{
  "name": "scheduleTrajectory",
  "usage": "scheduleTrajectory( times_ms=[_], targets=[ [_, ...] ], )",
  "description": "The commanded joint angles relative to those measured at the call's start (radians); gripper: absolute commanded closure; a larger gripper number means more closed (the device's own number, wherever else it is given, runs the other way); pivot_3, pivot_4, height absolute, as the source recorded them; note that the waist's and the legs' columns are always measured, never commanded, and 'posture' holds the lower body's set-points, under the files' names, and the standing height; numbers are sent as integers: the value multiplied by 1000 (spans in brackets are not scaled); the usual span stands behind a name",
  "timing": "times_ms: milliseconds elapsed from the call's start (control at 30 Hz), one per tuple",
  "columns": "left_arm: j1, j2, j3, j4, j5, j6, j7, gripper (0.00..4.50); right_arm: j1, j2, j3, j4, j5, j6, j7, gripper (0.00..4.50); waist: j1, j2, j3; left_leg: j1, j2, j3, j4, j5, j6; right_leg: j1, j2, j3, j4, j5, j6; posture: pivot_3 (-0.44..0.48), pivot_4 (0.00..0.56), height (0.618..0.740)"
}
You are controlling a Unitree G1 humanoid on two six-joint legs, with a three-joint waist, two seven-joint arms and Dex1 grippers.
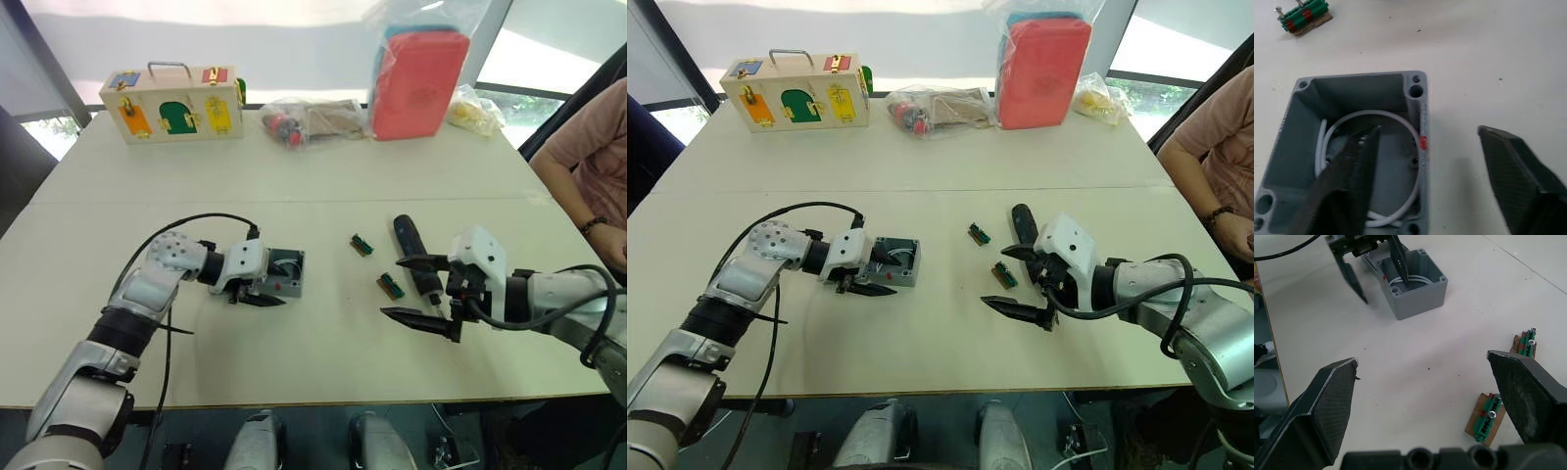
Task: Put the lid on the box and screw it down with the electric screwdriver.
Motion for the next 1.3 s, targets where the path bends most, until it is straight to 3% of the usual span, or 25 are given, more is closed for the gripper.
scheduleTrajectory(
  times_ms=[33,67,100,167,400,633,833,1100,1167,1233,1300],
  targets=[
    [-46,-15,4,44,15,-43,-17,3162,3,6,-19,-37,1,-11,-12,0,0,0,0,0,0,0,0,0,0,0,0,0,0,0,0,0,150,730],
    [-57,-21,1,61,19,-58,-26,3444,3,7,-18,-38,1,-11,-15,0,0,0,0,0,0,0,0,0,0,0,0,0,0,0,0,0,150,730],
    [-65,-24,0,75,22,-70,-34,4018,3,8,-17,-39,2,-11,-17,0,0,0,0,0,0,0,0,0,0,0,0,0,0,0,0,0,150,730],
    [-97,-39,-12,124,35,-112,-64,4390,4,8,-16,-40,2,-12,-19,0,0,0,0,0,0,0,0,0,0,0,0,0,0,0,0,0,150,730],
    [-256,-140,-44,387,57,-315,-204,4390,2,8,-14,-42,0,-12,-27,0,2,0,0,0,-1,1,1,0,0,0,0,0,0,0,0,0,150,730],
    [-403,-241,-91,645,76,-505,-262,4390,25,6,-41,-73,13,5,-56,0,0,-1,0,-1,-1,1,1,-1,1,-1,0,0,0,0,0,0,150,730],
    [-471,-265,-139,753,68,-582,-262,4390,46,10,-61,-102,26,20,-86,0,0,-1,0,-1,0,-1,1,-1,2,-1,0,0,0,0,0,0,150,730],
    [-493,-260,-202,760,13,-570,-262,4390,62,7,-67,-118,32,23,-108,0,0,-1,1,-2,0,-1,1,-1,2,-1,0,0,0,0,0,0,150,730],
    [-496,-257,-209,766,12,-571,-262,3627,59,8,-63,-116,32,22,-111,0,-1,-1,1,-2,0,-1,1,-1,2,-1,0,0,0,0,0,0,150,730],
    [-496,-253,-218,762,0,-561,-262,3192,56,10,-60,-116,33,22,-113,0,0,-1,1,-2,0,-2,1,-1,2,-1,0,0,0,0,0,0,150,730],
    [-494,-248,-231,753,-15,-545,-262,2365,52,11,-55,-115,33,21,-114,0,0,-1,1,-2,0,-1,1,-1,2,-1,0,0,0,0,0,0,150,730]
  ],
)
